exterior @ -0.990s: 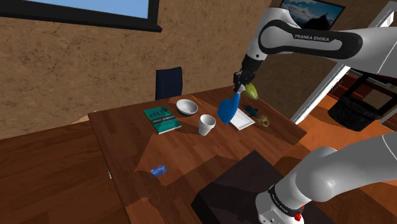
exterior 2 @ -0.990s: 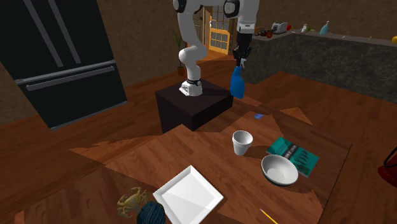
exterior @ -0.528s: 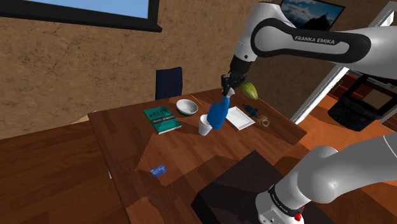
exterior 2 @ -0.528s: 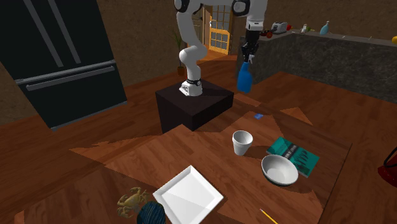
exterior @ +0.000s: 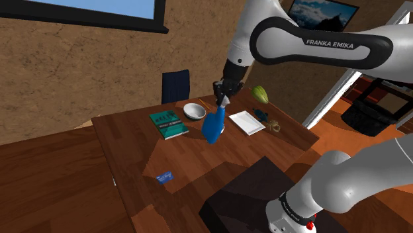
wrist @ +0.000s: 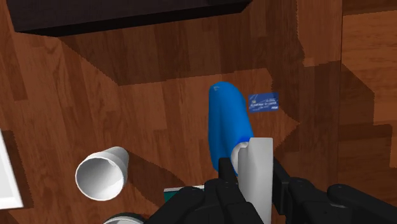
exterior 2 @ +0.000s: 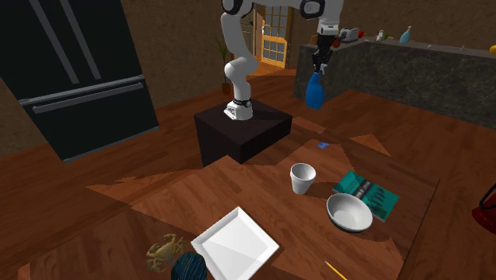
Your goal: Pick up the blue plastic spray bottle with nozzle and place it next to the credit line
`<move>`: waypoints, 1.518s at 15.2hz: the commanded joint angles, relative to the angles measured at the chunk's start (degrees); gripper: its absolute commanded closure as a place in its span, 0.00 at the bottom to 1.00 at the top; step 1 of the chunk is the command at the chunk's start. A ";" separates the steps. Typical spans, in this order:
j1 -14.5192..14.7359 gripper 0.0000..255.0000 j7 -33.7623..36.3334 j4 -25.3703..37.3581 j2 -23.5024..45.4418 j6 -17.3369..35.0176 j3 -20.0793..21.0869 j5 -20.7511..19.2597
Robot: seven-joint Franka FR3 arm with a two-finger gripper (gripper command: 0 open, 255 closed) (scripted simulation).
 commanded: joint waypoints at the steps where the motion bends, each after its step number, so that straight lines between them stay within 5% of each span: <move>1: 1.07 1.00 3.05 0.66 0.67 0.05 2.03 0.55; 10: 5.23 1.00 16.35 9.24 8.82 -0.29 10.80 0.37; 19: 10.37 1.00 30.49 23.26 22.00 -2.36 18.34 -4.80; 23: 10.40 1.00 30.58 20.28 22.09 0.70 18.27 -4.87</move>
